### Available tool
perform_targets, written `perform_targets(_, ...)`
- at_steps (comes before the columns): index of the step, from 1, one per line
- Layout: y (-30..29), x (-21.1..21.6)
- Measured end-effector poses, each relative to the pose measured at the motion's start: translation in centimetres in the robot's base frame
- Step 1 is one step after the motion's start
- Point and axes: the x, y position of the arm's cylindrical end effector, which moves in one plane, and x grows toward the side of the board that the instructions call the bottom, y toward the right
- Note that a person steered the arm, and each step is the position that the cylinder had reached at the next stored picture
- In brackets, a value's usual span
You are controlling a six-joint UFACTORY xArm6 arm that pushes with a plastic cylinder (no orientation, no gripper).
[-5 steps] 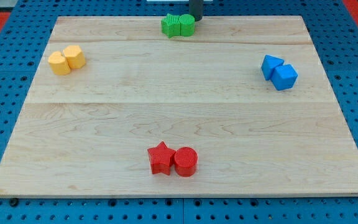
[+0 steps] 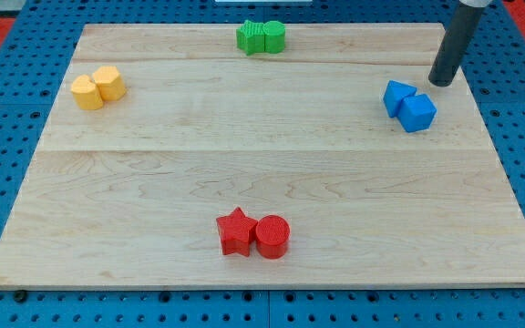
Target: Push red star and red circle towards center of the board
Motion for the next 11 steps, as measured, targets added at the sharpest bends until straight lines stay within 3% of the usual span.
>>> perform_targets(4, 1.2, 0.1)
perform_targets(5, 4.2, 1.6)
perform_targets(7, 3.8, 8.3)
perform_targets(11, -19.2, 22.4)
